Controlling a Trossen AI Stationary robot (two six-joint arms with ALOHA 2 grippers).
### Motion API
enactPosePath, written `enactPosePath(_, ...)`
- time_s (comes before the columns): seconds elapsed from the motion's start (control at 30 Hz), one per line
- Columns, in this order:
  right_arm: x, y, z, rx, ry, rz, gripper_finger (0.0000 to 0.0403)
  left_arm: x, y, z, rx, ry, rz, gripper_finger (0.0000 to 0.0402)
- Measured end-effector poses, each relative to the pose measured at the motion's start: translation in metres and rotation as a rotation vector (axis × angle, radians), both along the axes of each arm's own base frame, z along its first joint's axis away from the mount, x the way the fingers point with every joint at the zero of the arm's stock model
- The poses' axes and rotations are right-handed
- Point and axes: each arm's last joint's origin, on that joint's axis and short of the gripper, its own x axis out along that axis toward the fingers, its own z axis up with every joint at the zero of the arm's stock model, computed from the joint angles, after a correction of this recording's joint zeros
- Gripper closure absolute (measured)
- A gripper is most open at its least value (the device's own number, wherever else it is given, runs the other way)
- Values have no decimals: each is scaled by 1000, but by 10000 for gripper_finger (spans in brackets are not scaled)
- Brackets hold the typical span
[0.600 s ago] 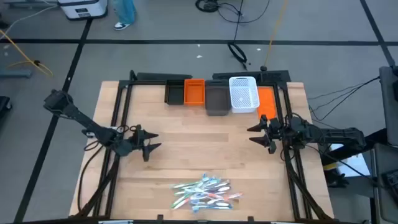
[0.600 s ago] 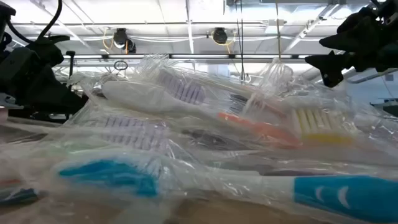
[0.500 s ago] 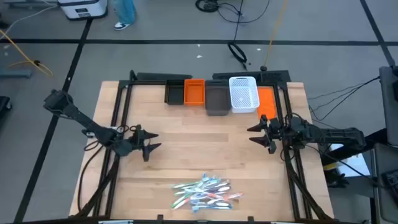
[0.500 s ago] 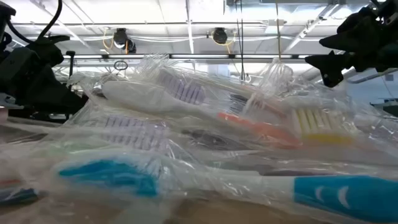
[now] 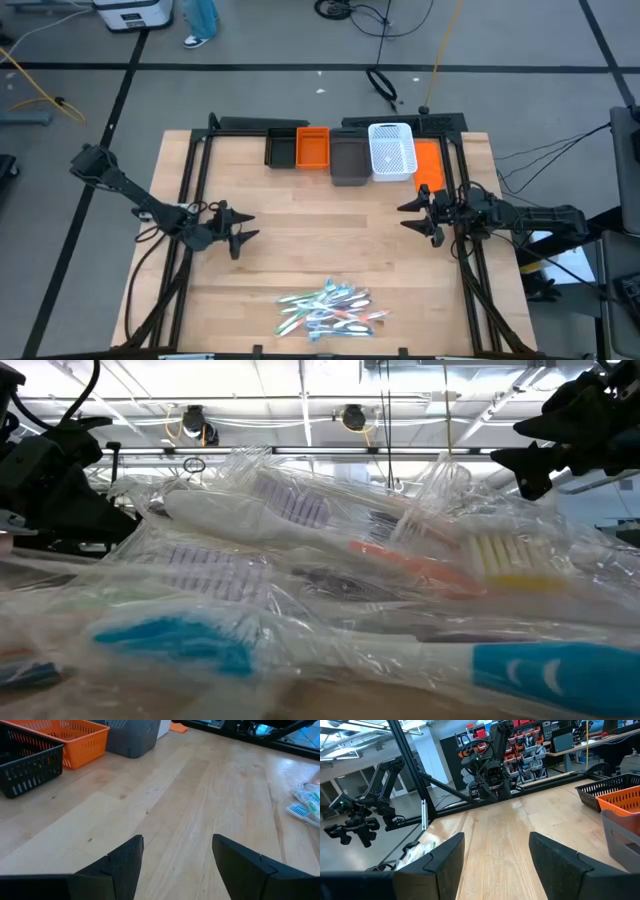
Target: Pick & Place Toothbrushes
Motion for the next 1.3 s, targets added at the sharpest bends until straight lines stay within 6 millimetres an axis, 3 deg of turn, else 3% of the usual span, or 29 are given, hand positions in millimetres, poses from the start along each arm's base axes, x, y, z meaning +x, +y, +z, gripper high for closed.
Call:
enactPosePath(1.17, 0, 0, 0, 0, 0, 0, 188, 0, 0, 0, 0, 0, 0, 160)
enactPosePath(1.3, 0, -1, 0, -70, -6, -39, 188, 0, 0, 0, -1, 0, 0, 160)
